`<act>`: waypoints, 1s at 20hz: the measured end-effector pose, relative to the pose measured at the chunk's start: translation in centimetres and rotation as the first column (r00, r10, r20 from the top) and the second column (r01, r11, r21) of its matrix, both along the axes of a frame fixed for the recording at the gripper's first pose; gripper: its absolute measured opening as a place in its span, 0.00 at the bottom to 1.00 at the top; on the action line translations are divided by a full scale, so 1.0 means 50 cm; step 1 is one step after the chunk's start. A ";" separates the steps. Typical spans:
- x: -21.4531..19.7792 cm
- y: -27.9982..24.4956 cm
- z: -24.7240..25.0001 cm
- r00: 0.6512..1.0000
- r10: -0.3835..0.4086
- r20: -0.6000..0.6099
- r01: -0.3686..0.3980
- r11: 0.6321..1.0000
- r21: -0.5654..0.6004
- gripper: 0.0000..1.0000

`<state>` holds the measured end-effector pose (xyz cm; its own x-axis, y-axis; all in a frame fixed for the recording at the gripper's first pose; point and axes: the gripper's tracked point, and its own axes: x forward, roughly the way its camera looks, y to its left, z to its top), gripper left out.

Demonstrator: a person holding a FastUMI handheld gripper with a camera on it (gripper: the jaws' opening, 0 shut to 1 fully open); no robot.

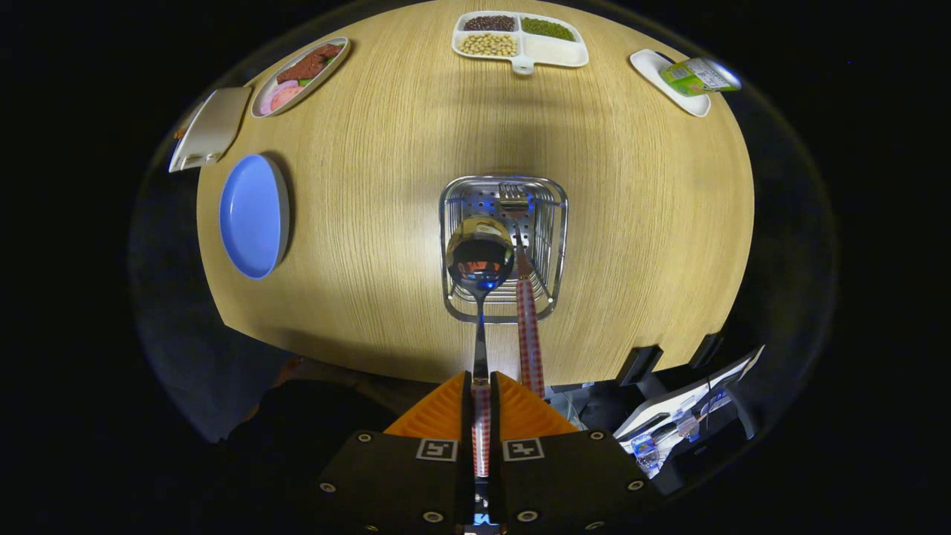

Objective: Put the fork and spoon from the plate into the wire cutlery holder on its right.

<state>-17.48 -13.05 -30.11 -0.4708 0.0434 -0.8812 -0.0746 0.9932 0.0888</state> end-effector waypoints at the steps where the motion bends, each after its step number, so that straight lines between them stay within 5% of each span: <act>1: -0.005 0.000 -0.002 1.000 0.002 -0.027 -0.002 1.000 0.006 0.08; 10: 0.023 0.016 -0.025 0.990 0.025 -0.136 -0.023 0.999 0.023 0.08; 20: 0.069 0.033 -0.011 0.996 -0.032 -0.078 0.037 0.998 0.057 0.17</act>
<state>-14.04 -11.37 -30.65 -0.5342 0.1112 -0.8380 -0.0310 0.9881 0.1509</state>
